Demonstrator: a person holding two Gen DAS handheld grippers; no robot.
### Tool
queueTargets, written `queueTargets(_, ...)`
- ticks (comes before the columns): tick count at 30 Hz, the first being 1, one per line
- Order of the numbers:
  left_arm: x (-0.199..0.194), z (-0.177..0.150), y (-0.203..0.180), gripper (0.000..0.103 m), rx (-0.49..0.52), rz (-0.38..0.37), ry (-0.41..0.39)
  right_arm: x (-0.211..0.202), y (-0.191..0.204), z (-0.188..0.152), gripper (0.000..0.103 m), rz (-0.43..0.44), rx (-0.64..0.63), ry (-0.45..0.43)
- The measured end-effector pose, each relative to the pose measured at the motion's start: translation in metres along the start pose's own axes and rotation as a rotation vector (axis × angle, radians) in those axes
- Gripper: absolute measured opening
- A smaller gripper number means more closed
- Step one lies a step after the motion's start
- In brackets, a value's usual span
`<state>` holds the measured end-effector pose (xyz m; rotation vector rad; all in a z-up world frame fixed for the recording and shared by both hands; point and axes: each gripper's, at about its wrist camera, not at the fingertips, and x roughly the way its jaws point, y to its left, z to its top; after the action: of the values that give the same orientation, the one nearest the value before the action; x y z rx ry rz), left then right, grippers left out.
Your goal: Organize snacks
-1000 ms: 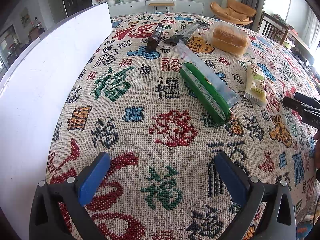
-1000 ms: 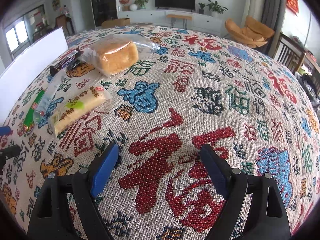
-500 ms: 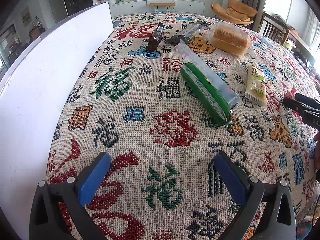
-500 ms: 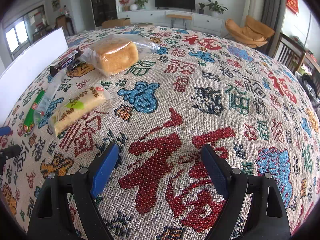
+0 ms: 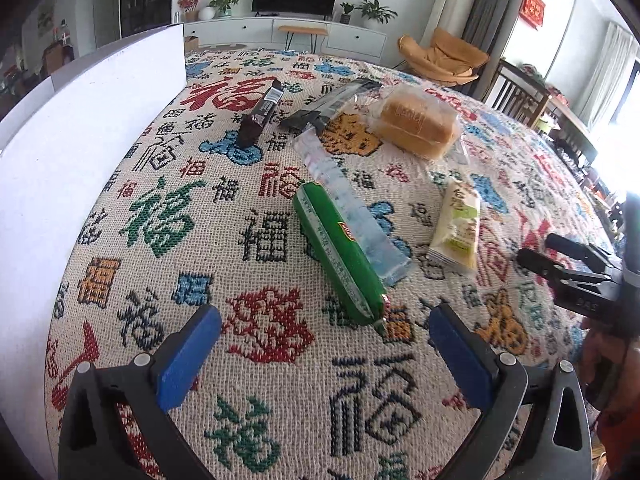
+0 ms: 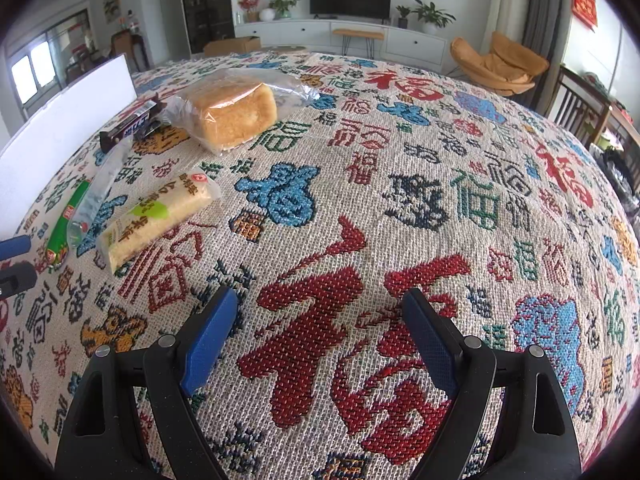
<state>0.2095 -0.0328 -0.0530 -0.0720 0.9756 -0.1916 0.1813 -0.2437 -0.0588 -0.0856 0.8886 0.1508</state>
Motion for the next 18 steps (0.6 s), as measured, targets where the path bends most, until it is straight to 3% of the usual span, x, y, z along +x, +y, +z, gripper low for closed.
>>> queueTargets(2, 0.005, -0.001, 0.008, 0.103, -0.023, 0.064, 0.01, 0.0, 0.0, 0.0, 0.087, 0.0, 0.0, 0.0)
queueTargets(7, -0.013, -0.016, 0.047, 0.103, -0.137, 0.118, -0.031, 0.0, 0.0, 0.0, 0.087, 0.0, 0.0, 0.0)
queueTargets(9, -0.019, -0.021, 0.063, 0.103, -0.221, 0.106, -0.04, 0.0, 0.0, 0.0, 0.087, 0.0, 0.0, 0.0)
queueTargets(11, -0.025, -0.022, 0.069, 0.103, -0.256, 0.049, -0.063, 0.0, 0.0, 0.0, 0.087, 0.0, 0.0, 0.0)
queueTargets(18, -0.025, -0.015, 0.045, 0.103, -0.144, 0.009, -0.088, 0.001, 0.001, 0.0, 0.087, -0.004, -0.002, -0.001)
